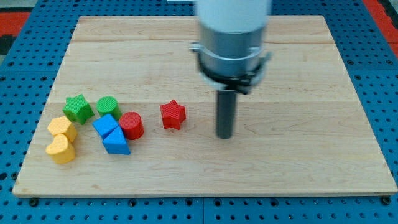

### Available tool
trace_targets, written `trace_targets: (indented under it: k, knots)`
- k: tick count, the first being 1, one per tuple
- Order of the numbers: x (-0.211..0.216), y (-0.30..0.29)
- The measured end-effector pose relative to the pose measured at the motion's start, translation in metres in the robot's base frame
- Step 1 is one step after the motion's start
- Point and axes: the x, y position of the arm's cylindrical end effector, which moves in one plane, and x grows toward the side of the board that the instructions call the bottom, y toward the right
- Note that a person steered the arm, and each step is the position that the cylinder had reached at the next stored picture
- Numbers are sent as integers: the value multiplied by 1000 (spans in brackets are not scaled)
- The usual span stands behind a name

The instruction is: Move the red star above to the red circle

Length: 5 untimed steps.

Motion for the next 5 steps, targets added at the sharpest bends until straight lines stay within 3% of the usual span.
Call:
trace_targets:
  k: [2, 5]
  knots:
    - [-21, -143]
    - [-33, -68]
